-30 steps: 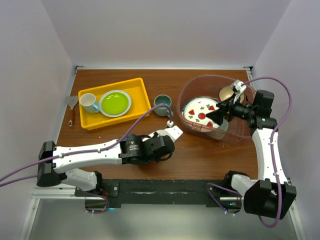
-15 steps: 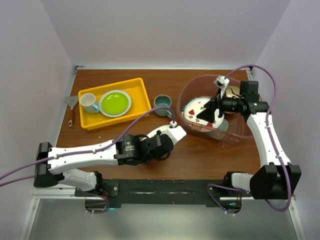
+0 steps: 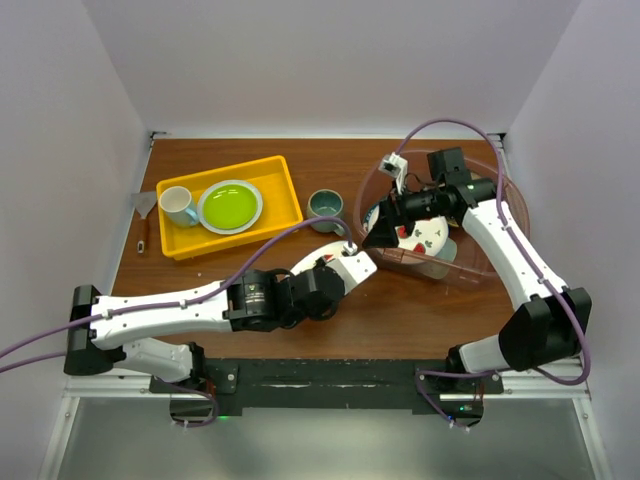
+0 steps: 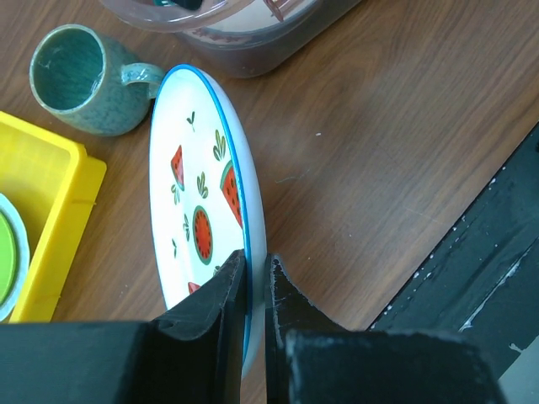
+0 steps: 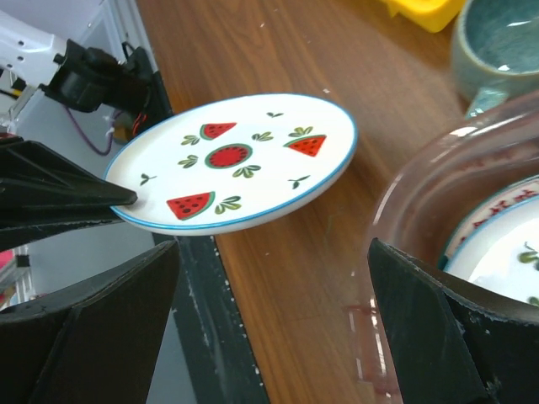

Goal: Place the mixed dishes into the plastic bin
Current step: Pick up the plate at the center of the board.

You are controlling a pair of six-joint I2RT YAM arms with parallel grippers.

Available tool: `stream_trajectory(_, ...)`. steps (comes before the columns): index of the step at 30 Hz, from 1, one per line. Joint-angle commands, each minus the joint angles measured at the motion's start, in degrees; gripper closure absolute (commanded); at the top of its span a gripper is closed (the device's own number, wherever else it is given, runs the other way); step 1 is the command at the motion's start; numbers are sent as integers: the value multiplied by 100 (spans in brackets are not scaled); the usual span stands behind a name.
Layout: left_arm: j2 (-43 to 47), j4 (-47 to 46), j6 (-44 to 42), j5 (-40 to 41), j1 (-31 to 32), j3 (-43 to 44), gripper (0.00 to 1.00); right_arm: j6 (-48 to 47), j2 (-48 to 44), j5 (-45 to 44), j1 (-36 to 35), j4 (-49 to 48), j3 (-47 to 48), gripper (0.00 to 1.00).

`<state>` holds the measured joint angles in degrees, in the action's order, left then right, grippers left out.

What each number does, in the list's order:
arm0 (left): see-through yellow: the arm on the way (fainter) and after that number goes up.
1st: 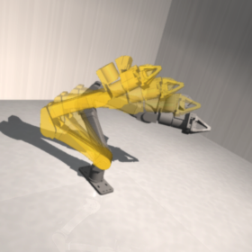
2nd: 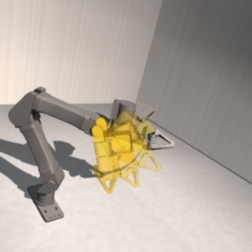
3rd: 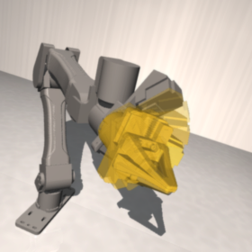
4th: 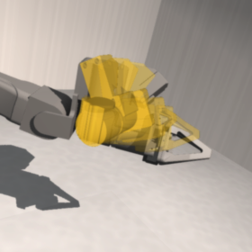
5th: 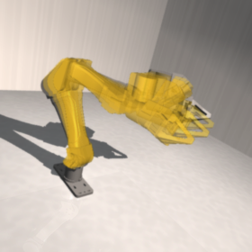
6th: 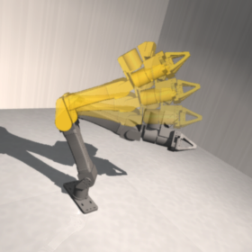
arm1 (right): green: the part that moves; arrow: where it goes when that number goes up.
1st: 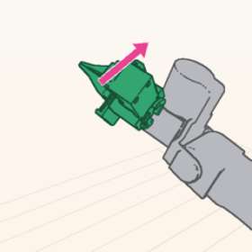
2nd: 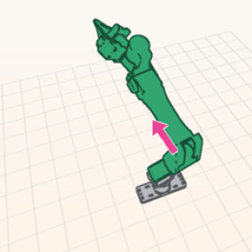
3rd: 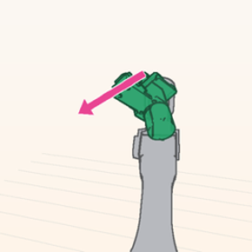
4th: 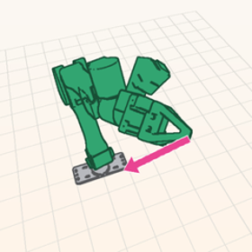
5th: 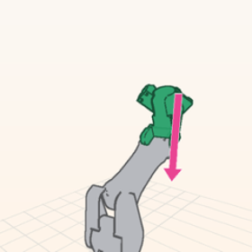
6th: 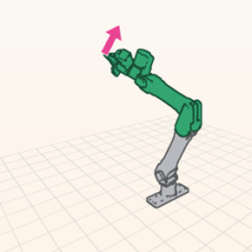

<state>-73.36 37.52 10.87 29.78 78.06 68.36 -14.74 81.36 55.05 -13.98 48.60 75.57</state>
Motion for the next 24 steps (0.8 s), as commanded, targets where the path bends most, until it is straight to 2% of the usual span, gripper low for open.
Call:
stream_trajectory(1, 384, -482, -410, 485, 51, 354, 100, -45, -24, -108, -211, 211, 353, 2)
stream_trajectory(7, 490, -482, -656, 590, 86, 275, 100, 690, 204, 182, -281, 27, 432, 2)
stream_trajectory(14, 455, -342, -701, 1038, 139, 397, 100, 1430, 582, -266, -720, 168, 986, 2)
stream_trajectory(16, 428, -298, -718, 1187, 157, 433, 100, 2068, 609, -336, -773, 19, 942, 2)
stream_trajectory(24, 244, -271, -911, 1618, 201, 652, 100, 3828, 433, -1541, -1327, -649, 705, 2)
